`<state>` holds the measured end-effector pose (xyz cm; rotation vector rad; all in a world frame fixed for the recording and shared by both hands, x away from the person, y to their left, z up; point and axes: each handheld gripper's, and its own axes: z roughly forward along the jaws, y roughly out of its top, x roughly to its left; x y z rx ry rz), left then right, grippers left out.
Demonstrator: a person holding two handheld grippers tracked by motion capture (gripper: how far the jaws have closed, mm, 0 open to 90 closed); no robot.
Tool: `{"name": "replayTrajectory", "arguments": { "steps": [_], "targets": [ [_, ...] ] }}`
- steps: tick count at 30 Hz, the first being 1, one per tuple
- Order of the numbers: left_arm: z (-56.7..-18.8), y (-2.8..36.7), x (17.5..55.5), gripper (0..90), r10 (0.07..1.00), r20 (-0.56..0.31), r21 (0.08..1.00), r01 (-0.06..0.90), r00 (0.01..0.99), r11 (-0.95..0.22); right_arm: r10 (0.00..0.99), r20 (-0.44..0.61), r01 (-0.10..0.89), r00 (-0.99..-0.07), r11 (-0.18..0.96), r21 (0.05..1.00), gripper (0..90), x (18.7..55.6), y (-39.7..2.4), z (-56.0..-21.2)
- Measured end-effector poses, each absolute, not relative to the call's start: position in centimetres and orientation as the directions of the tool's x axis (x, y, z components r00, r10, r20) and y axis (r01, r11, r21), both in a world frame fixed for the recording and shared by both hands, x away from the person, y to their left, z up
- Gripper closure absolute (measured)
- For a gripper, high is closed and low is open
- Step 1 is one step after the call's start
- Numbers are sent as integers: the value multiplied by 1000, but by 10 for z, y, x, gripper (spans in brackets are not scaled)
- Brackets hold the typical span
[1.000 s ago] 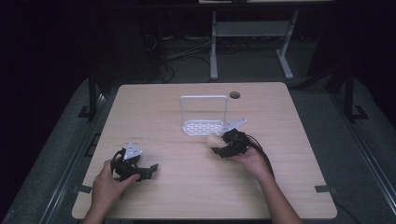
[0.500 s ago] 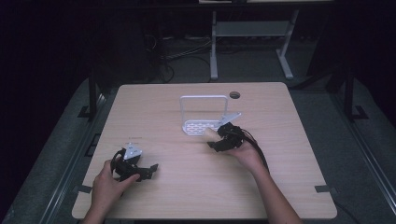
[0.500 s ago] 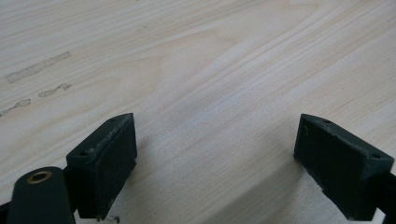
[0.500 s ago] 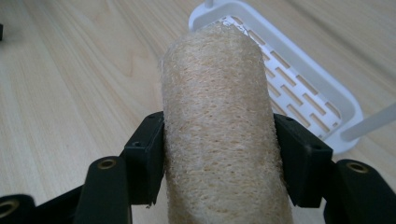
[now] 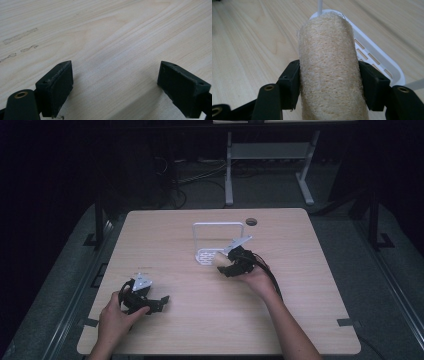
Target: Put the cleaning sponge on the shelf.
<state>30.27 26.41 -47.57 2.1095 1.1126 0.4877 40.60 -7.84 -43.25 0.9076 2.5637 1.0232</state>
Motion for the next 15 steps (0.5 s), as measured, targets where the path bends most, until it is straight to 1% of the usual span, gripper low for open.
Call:
{"name": "replayTrajectory", "arguments": {
  "steps": [15],
  "targets": [
    [-476,264,303,126,826,10,721,568,564,-396,642,-1,469,-766,560,683,394,425,-67,-430]
  ]
}}
